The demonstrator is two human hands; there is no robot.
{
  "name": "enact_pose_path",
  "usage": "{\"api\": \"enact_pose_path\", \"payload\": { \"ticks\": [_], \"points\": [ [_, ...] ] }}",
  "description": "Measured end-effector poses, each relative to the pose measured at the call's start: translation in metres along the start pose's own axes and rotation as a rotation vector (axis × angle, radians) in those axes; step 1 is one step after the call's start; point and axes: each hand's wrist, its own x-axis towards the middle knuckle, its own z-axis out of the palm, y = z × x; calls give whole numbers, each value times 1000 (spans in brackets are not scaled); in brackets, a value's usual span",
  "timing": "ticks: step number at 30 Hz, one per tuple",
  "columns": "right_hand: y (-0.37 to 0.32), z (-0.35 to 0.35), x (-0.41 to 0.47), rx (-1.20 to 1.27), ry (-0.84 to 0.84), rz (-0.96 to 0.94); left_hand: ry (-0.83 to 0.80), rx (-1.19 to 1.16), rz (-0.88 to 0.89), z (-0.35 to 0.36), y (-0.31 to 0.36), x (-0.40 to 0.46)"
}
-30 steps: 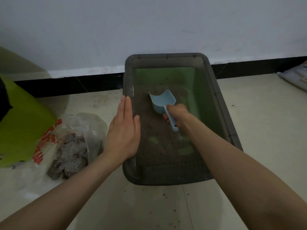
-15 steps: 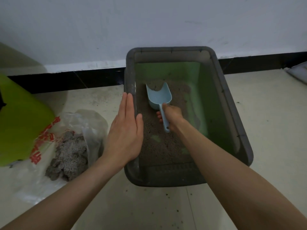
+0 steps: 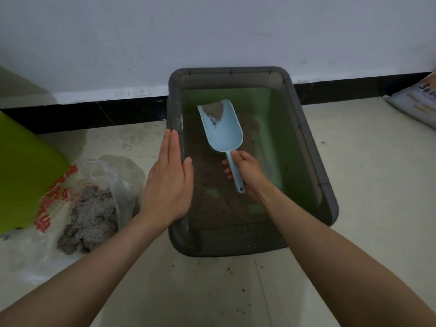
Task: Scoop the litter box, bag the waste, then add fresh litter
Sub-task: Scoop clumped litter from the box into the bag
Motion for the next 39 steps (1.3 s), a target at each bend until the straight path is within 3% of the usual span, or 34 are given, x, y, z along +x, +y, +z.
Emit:
{"api": "enact_pose_path", "payload": {
  "ticks": [5,13,18,23,26,30,34,39],
  "points": [
    [-11,-13,-28,4,-4,-105,-23,27,-17,-5,2,3],
    [-24,-30,-82,-131,34,-125,-128,64,-55,-13,2,6],
    [-52,-28,-121,-210,-13,-176,-251,-146,-48,-41,-2,2],
    [-74,1,-162,-308,-221,-182,60,-289,-174,-99,-33,-15],
    [-70,31,-175,-361,-365,-121,140,-202,-226,-126,-71,-40],
    [-66,78,-175,-690,-482,-120,132,-125,-378,-137,-116,-84],
    [-75,132,-173,-1072,-464,-211,-1,-27,-593,-125,-175,-115],
    [-85,186,-190,-1660,-335,-531,-25,-134,-684,-112,-195,-121]
  ]
}}
